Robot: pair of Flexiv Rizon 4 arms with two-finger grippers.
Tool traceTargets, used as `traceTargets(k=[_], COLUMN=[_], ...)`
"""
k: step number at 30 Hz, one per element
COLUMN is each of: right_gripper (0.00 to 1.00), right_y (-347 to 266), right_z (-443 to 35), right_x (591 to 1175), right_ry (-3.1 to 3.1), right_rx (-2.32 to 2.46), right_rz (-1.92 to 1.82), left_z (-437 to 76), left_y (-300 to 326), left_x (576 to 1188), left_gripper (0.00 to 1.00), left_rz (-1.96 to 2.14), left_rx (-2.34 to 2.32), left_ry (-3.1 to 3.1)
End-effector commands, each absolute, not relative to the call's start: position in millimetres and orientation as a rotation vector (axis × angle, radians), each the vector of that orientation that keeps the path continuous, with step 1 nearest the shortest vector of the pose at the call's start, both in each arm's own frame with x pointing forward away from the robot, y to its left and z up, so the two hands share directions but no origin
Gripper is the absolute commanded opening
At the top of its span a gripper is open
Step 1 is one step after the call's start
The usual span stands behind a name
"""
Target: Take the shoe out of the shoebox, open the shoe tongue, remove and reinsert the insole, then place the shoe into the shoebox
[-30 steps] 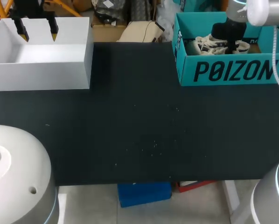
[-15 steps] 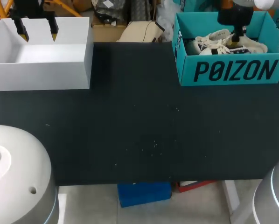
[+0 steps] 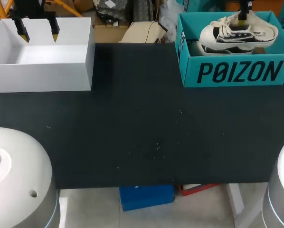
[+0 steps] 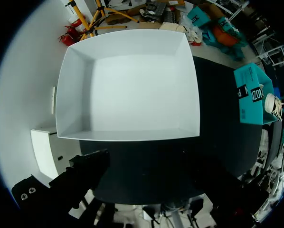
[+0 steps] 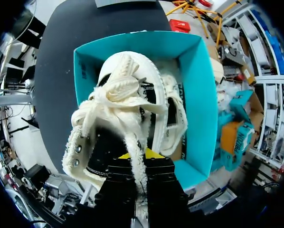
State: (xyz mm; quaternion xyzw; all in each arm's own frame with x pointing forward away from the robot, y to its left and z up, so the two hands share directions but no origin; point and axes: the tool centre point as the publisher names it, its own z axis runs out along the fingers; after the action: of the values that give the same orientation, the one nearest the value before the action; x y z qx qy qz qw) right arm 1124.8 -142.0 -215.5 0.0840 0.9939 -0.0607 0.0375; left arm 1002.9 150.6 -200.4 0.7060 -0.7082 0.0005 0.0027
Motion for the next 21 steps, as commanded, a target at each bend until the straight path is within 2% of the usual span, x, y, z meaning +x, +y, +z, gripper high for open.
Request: traceTargets(k=[1, 14, 21], right_gripper=[0.00, 0.00, 0.00], right_y=[-117.6, -35.3, 45.1], right_z=[-148.4, -138.7, -168.2], right_x=[1077.9, 969.9, 909.2], right_ry=[2.979, 2.957, 2.997], right_rx=[0.250, 0.187, 0.208], right_rz=[-0.214, -0.197, -0.145], left_z=[-199.9, -199.9, -199.9], left_y=[150.0, 150.0, 150.0], left_x=[1002.4, 1002.4, 1002.4], left_gripper=[1.00, 1.00, 1.00], left_rz=[-0.003, -0.003, -0.003], left_rx=[2.217, 2.217, 2.217], left_ry=[-2.220, -2.220, -2.220])
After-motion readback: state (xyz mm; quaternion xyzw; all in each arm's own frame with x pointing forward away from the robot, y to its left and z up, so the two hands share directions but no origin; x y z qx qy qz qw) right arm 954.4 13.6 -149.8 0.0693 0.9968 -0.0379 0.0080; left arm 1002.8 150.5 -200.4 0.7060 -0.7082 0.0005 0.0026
